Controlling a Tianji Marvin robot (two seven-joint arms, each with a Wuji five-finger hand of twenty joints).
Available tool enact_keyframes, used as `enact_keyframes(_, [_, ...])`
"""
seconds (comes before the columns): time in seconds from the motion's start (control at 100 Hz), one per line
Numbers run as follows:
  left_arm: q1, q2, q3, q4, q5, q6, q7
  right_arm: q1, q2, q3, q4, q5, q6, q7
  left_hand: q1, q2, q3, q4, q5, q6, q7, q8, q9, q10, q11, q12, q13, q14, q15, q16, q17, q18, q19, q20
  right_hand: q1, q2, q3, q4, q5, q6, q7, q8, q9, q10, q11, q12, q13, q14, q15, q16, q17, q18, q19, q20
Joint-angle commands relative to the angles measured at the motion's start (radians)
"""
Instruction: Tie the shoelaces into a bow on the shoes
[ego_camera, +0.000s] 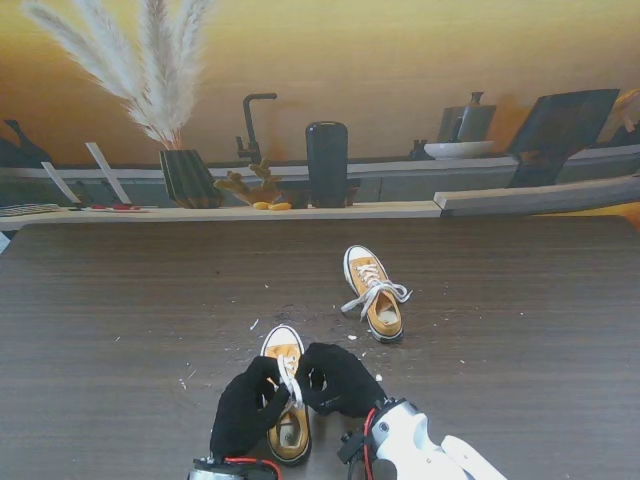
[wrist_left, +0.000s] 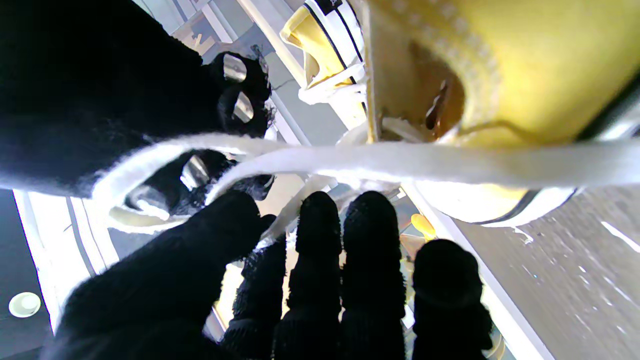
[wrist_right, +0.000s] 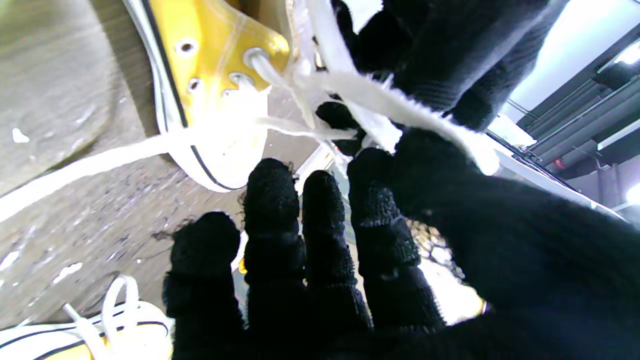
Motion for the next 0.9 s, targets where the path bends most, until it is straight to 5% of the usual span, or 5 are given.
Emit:
enact_keyframes(0.0, [-0.001, -0.003, 0.0, -0.005, 0.003, 0.001, -0.01, -0.004, 0.002, -0.003, -0.006, 0.013, -0.002, 0.02, 0.035, 0.004, -0.024, -0.024, -0.011, -0.105, -0.005, -0.024, 0.001, -0.019, -0.016, 0.001, 0.001, -0.01, -0.002, 0.016, 0.008, 0.018, 0.004, 0.02, -0.019, 0.025, -0.029, 0.012, -0.049, -0.033, -0.061, -0.071, -0.012, 0.006, -0.003, -0.003, -0.001, 0.017, -0.006, 0.011, -0.024, 0.003, 0.011, 0.003])
enact_keyframes(0.23, [-0.001, -0.003, 0.001, -0.001, 0.005, -0.008, -0.009, 0.003, 0.005, -0.014, -0.008, 0.033, 0.009, 0.042, 0.039, 0.004, -0.029, -0.032, -0.005, -0.105, -0.009, -0.035, 0.005, -0.018, -0.015, 0.001, 0.003, -0.011, 0.0, 0.015, 0.011, 0.019, 0.006, 0.019, -0.063, 0.033, -0.039, 0.021, -0.103, 0.006, -0.164, -0.197, -0.051, 0.013, -0.035, -0.011, -0.032, 0.024, -0.022, 0.017, -0.057, 0.004, -0.001, 0.007])
enact_keyframes(0.57, [-0.002, -0.004, 0.008, -0.003, 0.007, -0.018, -0.005, 0.031, 0.004, -0.048, -0.002, 0.008, 0.066, 0.044, 0.04, -0.002, -0.025, -0.034, 0.004, -0.104, -0.006, -0.05, 0.012, -0.016, -0.013, 0.004, 0.009, -0.01, 0.003, 0.014, 0.017, 0.019, 0.011, 0.017, -0.041, -0.03, -0.037, 0.018, -0.103, -0.022, -0.124, -0.154, -0.049, 0.002, -0.026, -0.011, -0.022, 0.008, -0.025, 0.02, -0.042, 0.001, 0.0, 0.011])
enact_keyframes(0.89, [0.001, -0.003, 0.012, -0.006, 0.021, -0.025, 0.006, 0.046, -0.005, -0.062, 0.009, -0.007, 0.095, 0.016, 0.036, -0.006, -0.015, -0.032, 0.003, -0.103, 0.001, -0.05, 0.015, -0.015, -0.012, 0.005, 0.011, -0.01, 0.004, 0.013, 0.02, 0.02, 0.013, 0.014, -0.073, 0.006, -0.053, 0.022, -0.082, 0.003, -0.183, -0.216, -0.047, 0.016, -0.03, -0.02, -0.024, 0.018, -0.021, 0.019, -0.042, 0.018, 0.002, 0.012])
